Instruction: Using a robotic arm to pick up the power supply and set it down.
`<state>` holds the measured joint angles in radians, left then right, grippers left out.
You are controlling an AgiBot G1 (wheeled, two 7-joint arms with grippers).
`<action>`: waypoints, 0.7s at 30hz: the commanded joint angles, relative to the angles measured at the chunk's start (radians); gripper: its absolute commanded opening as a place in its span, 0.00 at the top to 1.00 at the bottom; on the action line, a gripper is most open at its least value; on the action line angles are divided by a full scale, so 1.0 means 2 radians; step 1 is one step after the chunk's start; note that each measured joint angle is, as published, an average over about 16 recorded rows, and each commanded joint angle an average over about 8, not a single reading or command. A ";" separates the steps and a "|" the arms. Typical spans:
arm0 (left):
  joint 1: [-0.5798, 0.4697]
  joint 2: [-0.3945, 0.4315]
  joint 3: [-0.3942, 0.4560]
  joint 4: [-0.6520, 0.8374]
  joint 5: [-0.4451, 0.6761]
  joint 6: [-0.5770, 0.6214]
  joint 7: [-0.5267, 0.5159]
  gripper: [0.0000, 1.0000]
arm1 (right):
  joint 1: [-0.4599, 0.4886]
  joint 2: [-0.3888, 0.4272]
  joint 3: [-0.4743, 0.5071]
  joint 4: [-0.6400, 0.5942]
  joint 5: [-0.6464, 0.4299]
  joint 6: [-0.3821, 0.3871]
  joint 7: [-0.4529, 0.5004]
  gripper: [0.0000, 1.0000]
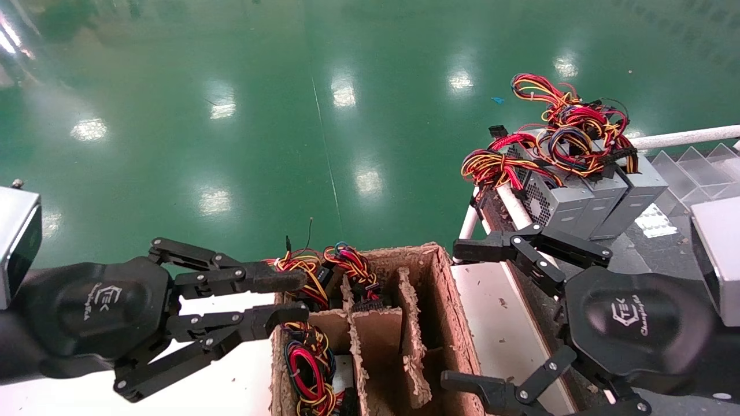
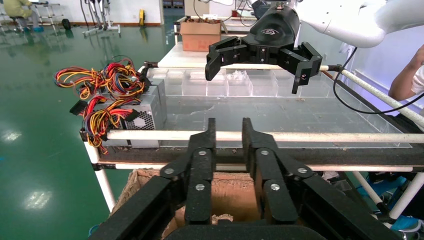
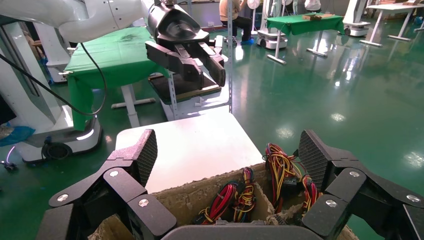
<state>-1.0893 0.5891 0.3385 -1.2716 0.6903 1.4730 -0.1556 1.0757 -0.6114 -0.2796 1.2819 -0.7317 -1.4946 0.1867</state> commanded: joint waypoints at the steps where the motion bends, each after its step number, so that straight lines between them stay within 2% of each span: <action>1: 0.000 0.000 0.000 0.000 0.000 0.000 0.000 1.00 | 0.000 0.000 0.000 0.000 0.000 0.000 0.000 0.00; 7: 0.000 0.000 0.000 0.000 0.000 0.000 0.000 1.00 | 0.000 0.000 0.000 0.000 0.000 0.000 0.000 0.00; 8: 0.000 0.000 0.000 0.000 0.000 0.000 0.000 0.94 | 0.000 0.000 0.000 0.000 0.000 0.000 0.000 0.00; 15: 0.000 0.000 0.000 0.000 0.000 0.000 0.000 0.07 | 0.000 0.000 0.000 0.000 0.000 0.000 0.000 0.00; 16: 0.000 0.000 0.000 0.000 0.000 0.000 0.000 0.00 | 0.000 0.000 0.000 0.000 0.000 0.000 0.000 0.00; 21: 0.000 0.000 0.000 0.000 0.000 0.000 0.000 0.00 | 0.000 0.000 -0.001 -0.001 -0.001 0.001 0.001 0.00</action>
<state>-1.0893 0.5891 0.3386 -1.2715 0.6903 1.4731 -0.1556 1.0764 -0.6143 -0.2852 1.2802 -0.7422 -1.4871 0.1918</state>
